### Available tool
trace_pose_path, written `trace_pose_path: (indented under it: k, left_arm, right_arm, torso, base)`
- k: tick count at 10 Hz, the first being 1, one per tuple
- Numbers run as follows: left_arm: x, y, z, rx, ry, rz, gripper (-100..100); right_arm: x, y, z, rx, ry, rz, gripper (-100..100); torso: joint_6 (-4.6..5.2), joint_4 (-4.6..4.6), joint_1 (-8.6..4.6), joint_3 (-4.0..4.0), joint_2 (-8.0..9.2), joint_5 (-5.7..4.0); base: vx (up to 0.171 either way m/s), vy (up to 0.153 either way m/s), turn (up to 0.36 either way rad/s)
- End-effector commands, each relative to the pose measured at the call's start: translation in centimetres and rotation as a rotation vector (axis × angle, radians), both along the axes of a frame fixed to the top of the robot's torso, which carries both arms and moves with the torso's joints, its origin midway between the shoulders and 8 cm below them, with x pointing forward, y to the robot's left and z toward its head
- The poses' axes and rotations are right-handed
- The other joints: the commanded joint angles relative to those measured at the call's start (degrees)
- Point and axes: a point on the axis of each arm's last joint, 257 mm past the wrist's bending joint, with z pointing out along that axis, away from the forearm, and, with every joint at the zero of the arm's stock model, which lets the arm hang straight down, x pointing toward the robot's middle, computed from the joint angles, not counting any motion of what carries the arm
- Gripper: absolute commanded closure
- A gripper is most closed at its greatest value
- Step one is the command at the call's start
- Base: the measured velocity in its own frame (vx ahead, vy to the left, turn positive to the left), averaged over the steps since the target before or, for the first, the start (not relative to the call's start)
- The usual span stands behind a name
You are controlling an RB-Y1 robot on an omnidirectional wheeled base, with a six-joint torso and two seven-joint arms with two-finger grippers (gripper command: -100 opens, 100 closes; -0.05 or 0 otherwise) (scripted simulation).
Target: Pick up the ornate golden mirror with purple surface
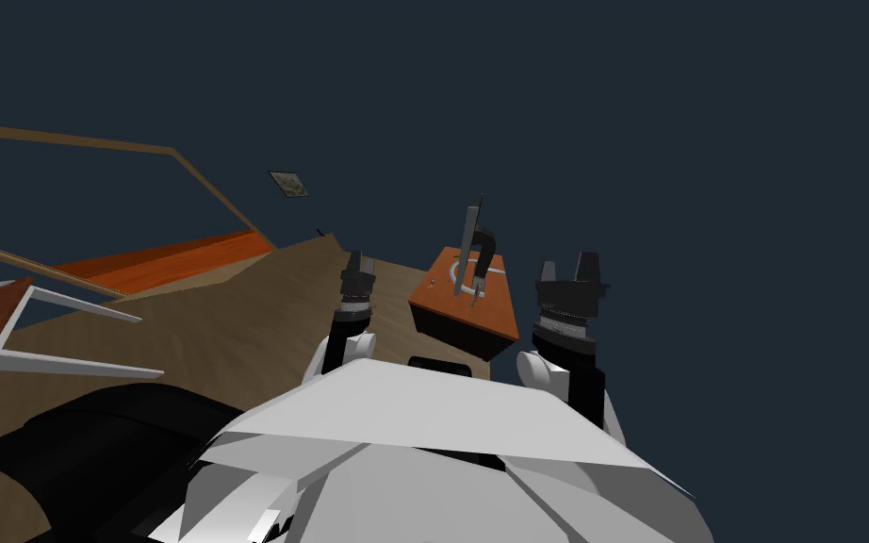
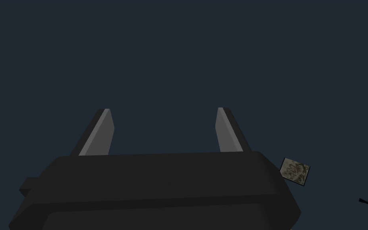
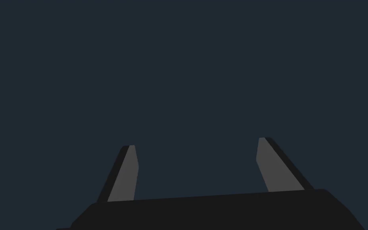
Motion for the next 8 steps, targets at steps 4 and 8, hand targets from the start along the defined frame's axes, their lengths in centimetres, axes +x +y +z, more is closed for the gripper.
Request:
trace_pose_path:
  k: [4,8]
  left_arm:
    - [0.0,0.0,0.0,0.000,0.000,0.000,0]
    - [0.0,0.0,0.0,0.000,0.000,0.000,0]
  right_arm:
    - [2.2,1.9,-2.9,-0.043,0.094,0.066,-100]
    - [4.2,3.8,-6.6,-0.082,0.202,0.128,-100]
  torso:
    - [0.00,0.00,0.10,0.00,0.00,0.02]
    - [-0.01,-0.01,0.11,-0.01,-0.02,0.02]
  base:
    - [0.000,0.025,0.026]
    - [0.002,0.037,0.037]
